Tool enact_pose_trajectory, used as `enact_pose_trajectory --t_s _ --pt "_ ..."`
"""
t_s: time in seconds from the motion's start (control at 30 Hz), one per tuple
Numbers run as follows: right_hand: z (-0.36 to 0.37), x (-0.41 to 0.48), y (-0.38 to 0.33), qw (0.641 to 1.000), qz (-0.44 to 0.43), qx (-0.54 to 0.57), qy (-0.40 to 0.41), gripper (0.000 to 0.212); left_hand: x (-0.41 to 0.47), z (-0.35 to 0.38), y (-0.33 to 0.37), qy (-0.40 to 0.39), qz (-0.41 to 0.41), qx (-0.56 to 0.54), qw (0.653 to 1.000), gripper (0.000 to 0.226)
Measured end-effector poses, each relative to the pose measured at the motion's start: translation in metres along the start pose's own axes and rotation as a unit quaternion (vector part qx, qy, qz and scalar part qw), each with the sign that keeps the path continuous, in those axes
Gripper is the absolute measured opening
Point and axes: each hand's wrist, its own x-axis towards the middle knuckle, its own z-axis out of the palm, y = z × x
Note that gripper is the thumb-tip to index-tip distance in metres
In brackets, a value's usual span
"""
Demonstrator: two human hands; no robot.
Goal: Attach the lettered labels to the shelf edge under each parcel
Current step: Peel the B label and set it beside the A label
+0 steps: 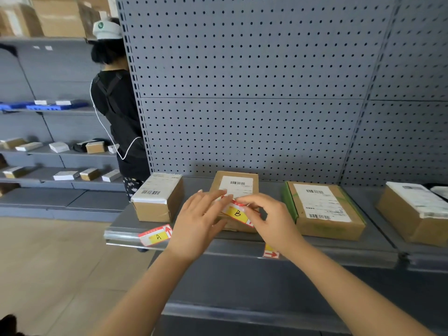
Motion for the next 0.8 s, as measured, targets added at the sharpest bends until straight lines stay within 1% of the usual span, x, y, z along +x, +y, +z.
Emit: enact_pose_trajectory --t_s 0.1,0.17,0.27,0.33,0.5,0.6,0.67,0.73,0.8 --pt "-0.001 0.001 0.007 1.000 -0.015 -0.002 -0.023 0.023 -0.002 0.002 0.002 0.027 0.002 0.014 1.000 0.043" --pt "-0.001 0.001 0.011 0.998 -0.023 -0.017 -0.049 0.027 -0.006 0.004 0.001 0.030 -0.003 0.022 0.999 0.038" --pt "-0.004 -0.003 0.021 0.990 -0.032 -0.090 -0.102 0.042 -0.013 0.004 0.002 0.019 -0.035 0.026 0.999 0.035" --pt "-0.006 -0.006 0.028 0.980 -0.049 -0.146 -0.123 0.049 -0.015 0.003 0.005 0.010 -0.049 0.025 0.998 0.035" --pt "-0.008 -0.010 0.035 0.971 -0.088 -0.192 -0.112 0.047 -0.027 0.006 0.010 -0.002 -0.064 0.024 0.998 0.044" --pt "-0.013 -0.014 0.038 0.962 -0.111 -0.232 -0.090 0.047 -0.050 0.011 0.014 -0.011 -0.033 0.070 0.997 0.037" --pt "-0.015 -0.016 0.040 0.946 -0.143 -0.275 -0.096 0.046 -0.070 0.018 0.017 -0.034 -0.006 0.090 0.995 0.031" --pt "-0.016 -0.019 0.042 0.937 -0.155 -0.297 -0.103 0.046 -0.087 0.024 0.019 -0.054 -0.005 0.096 0.994 0.031" --pt "-0.016 -0.023 0.043 0.935 -0.152 -0.302 -0.103 0.046 -0.097 0.029 0.019 -0.067 -0.007 0.103 0.992 0.035"
